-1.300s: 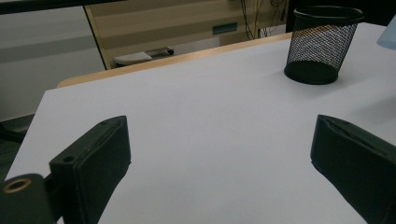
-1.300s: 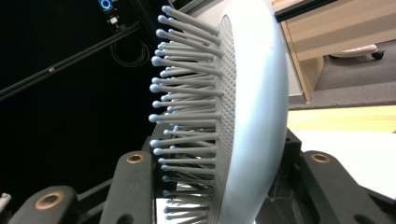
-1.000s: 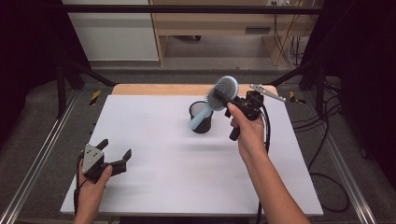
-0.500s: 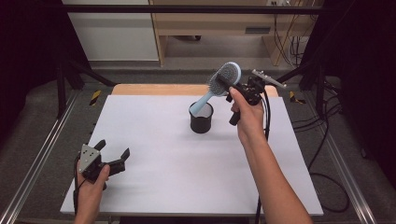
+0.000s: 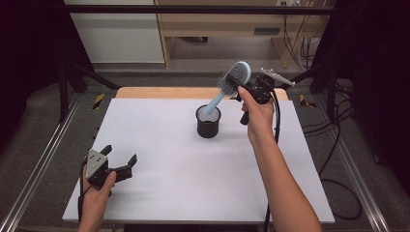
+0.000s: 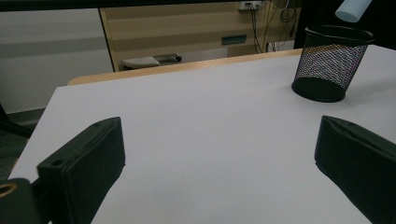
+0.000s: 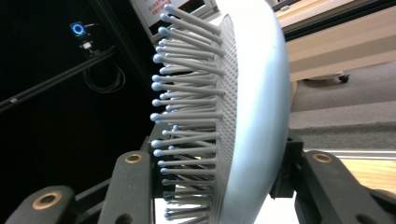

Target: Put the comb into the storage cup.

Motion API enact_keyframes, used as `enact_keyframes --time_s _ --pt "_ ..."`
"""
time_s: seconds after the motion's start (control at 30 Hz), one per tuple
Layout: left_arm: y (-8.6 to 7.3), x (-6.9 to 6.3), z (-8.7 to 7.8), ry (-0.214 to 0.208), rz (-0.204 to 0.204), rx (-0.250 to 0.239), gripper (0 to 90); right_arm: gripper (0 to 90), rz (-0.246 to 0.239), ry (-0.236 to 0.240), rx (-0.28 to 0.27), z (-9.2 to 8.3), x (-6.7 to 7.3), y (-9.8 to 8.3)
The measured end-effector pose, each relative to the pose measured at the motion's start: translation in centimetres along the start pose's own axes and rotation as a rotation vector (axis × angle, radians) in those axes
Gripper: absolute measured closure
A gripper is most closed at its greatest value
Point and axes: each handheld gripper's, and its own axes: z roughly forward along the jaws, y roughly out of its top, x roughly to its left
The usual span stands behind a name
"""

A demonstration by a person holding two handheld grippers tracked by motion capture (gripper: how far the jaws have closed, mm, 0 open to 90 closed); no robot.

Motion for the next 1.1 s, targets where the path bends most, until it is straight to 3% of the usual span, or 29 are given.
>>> enact_keyframes --time_s 0.33,0.63,1.1 --pt "0.0 0.0 0.0 -0.011 0.012 -0.004 2.0 53.9 0.002 -0.024 0.013 0.1 -1.4 -0.1" --pt "0.1 -0.1 -0.1 -0.016 0.004 -0.01 2.0 53.5 -0.038 -0.053 0.056 0.8 -1.6 -0.7" --pt "0.1 -0.2 0.0 -0.023 0.002 -0.013 2.0 53.1 -0.063 -0.06 0.096 1.8 -1.5 -1.6"
